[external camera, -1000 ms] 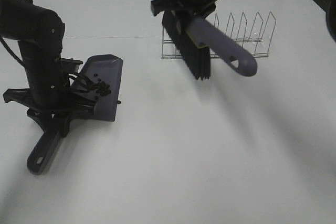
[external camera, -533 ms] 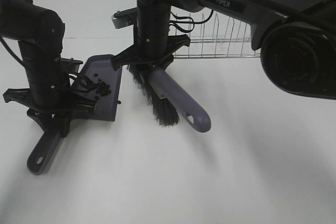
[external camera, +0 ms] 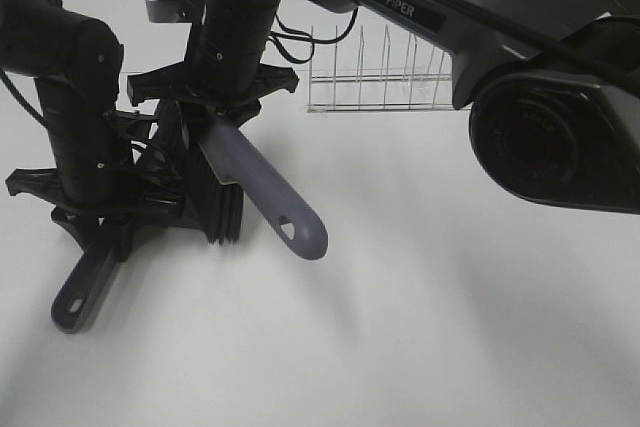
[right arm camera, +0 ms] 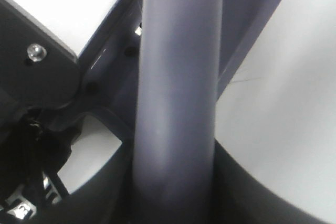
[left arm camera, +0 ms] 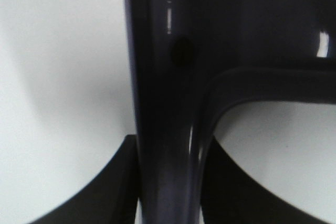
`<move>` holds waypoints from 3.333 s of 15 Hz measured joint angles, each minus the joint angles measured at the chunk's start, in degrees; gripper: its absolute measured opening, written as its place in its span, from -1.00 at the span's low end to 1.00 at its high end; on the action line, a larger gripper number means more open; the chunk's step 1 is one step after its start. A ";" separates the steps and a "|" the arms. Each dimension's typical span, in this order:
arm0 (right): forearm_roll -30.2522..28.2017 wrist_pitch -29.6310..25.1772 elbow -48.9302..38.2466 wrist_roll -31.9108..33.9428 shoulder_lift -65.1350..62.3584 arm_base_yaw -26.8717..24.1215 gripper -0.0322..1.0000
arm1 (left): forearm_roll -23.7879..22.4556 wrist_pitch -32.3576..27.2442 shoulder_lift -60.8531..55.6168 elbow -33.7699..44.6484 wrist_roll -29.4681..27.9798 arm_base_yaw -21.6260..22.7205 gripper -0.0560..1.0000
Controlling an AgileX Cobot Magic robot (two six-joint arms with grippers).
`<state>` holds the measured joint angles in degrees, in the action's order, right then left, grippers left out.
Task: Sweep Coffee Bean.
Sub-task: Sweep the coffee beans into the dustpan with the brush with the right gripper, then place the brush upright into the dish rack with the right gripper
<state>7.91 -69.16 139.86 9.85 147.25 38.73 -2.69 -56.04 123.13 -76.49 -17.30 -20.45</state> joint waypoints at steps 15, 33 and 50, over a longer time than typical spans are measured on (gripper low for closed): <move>-23.43 -1.03 -12.49 -1.09 -19.48 -16.50 -0.26 | 0.00 0.00 0.00 0.00 0.00 0.00 -0.38; -18.96 9.51 -35.35 1.60 -19.37 -29.62 -0.26 | -0.17 0.06 0.00 0.00 0.00 0.00 -0.38; -21.31 10.66 -15.58 1.60 -6.53 -31.05 -0.26 | -0.23 0.06 0.00 0.00 0.00 0.00 -0.38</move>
<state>-13.41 -58.50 124.27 11.46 140.72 7.68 -2.92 -55.98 123.13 -76.49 -17.30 -20.45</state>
